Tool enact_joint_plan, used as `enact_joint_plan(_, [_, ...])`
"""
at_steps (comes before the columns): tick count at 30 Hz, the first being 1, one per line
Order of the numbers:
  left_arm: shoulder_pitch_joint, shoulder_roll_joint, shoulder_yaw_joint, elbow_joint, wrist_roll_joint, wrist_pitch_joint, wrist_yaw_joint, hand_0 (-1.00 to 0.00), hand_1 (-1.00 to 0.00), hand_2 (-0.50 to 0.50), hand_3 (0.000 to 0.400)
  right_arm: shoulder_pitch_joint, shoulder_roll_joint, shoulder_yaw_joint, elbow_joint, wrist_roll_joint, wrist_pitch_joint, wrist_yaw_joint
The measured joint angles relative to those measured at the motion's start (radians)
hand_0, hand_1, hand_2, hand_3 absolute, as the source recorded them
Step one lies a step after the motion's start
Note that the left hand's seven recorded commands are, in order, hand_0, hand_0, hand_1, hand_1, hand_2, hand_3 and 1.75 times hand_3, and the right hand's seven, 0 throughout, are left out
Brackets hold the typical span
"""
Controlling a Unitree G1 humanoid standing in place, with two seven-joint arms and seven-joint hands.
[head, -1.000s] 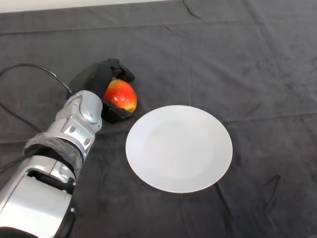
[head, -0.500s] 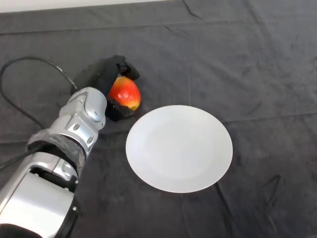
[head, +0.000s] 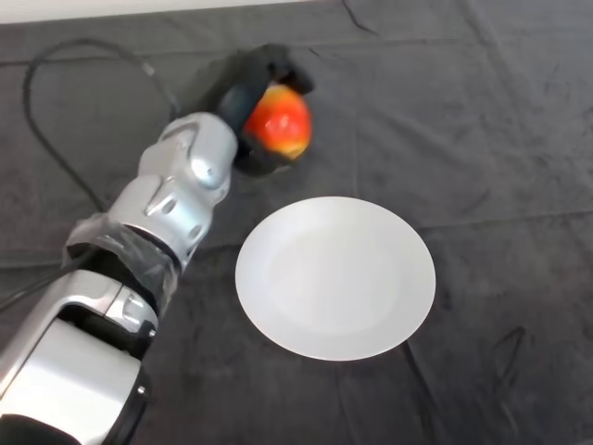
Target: Move the apple to the plate
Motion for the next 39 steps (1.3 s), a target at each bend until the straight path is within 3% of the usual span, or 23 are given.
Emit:
enact_joint_plan(8, [0.168, 0.058, -0.055, -0.244, 0.009, 0.122, -0.133, -1.0, -1.0, 0.0, 0.4, 0.0, 0.0, 0.0003, -0.001, 0.0, 0.0, 0.0])
enact_joint_plan(15, [0.18, 0.108, -0.087, -0.353, 0.04, 0.184, -0.217, -1.0, -1.0, 0.0, 0.4, 0.0, 0.0, 0.0003, 0.0, -0.0001, 0.001, 0.0])
enact_joint_plan(36, [0.22, 0.109, -0.136, -0.387, 0.043, 0.226, -0.29, -1.0, -1.0, 0.0, 0.4, 0.0, 0.0, 0.0003, -0.001, 0.0, 0.001, 0.0])
enact_joint_plan(37, [0.22, 0.109, -0.139, -0.387, 0.043, 0.226, -0.292, -0.96, -1.0, 0.02, 0.4, 0.0, 0.0, 0.0003, -0.001, 0.0, 0.001, 0.0])
enact_joint_plan(38, [0.22, 0.109, -0.144, -0.387, 0.043, 0.226, -0.297, -0.82, -0.82, 0.0, 0.326, 0.0, 0.0, 0.0003, -0.001, 0.0, 0.001, 0.0])
enact_joint_plan(39, [0.22, 0.11, -0.152, -0.387, 0.043, 0.227, -0.303, -0.7, -0.6, -0.05, 0.281, 0.0, 0.0, 0.0003, -0.001, 0.0, 0.001, 0.0])
